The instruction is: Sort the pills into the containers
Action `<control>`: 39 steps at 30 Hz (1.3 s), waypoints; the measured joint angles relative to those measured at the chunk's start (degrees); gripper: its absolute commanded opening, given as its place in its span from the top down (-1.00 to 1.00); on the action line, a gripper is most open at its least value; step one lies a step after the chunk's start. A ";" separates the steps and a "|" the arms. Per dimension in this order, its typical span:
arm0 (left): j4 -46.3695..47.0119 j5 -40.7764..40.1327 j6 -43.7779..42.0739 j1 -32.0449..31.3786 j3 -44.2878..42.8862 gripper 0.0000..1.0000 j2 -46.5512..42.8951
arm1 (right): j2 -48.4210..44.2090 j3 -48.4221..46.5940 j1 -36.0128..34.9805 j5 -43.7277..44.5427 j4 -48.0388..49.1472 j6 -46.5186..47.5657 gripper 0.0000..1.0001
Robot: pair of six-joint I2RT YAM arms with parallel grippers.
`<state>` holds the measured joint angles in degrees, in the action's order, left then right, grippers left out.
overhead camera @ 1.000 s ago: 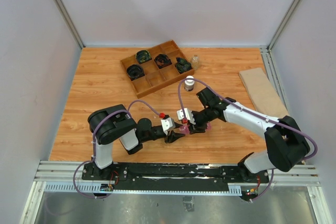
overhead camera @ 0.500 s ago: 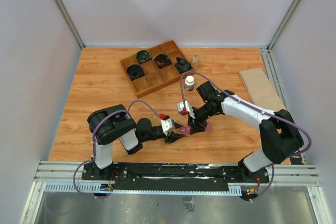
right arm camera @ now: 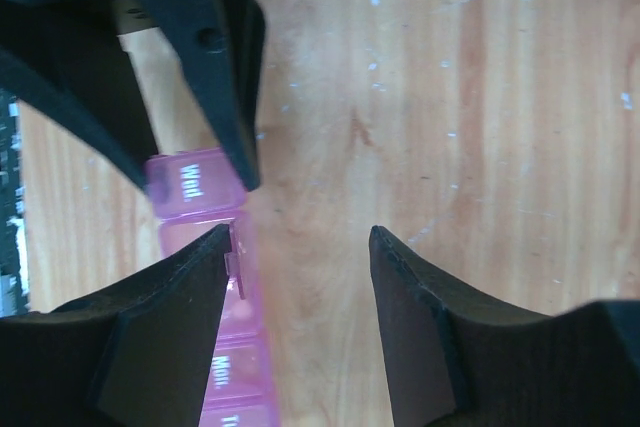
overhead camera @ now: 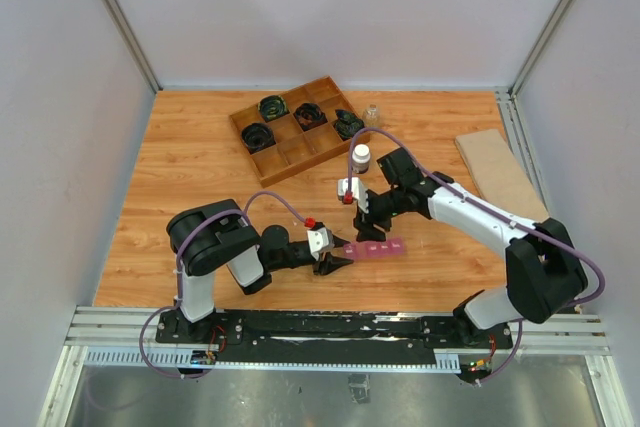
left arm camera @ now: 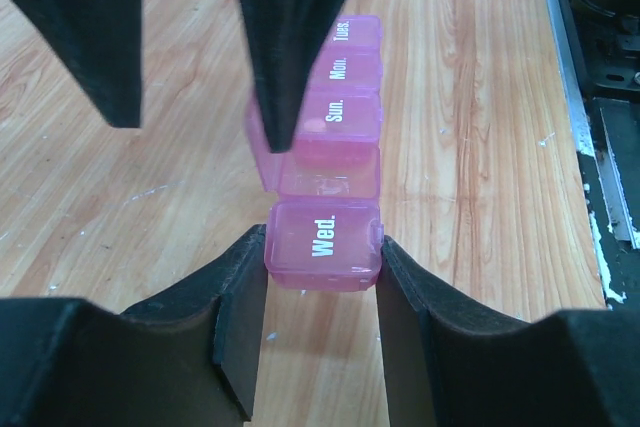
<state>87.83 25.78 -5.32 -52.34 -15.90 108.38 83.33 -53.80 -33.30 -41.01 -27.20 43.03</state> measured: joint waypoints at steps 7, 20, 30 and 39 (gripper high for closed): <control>-0.02 1.01 0.00 0.02 0.00 0.99 0.00 | -0.33 0.09 0.00 5.90 4.55 -3.26 0.02; -0.04 1.05 0.00 0.02 0.00 1.00 0.00 | 3.45 0.09 -1.07 10.84 5.70 -4.07 0.12; -0.02 0.83 0.00 0.02 -1.11 0.93 2.16 | -0.50 -2.19 1.11 8.09 0.28 -4.35 -0.68; -0.02 -1.70 0.22 0.02 -3.87 0.41 6.16 | -8.72 -4.61 8.33 3.82 -2.67 -4.02 -0.73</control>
<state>87.81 24.08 -5.10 -52.31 -19.77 114.54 74.61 -58.41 -24.97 -37.19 -29.87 39.00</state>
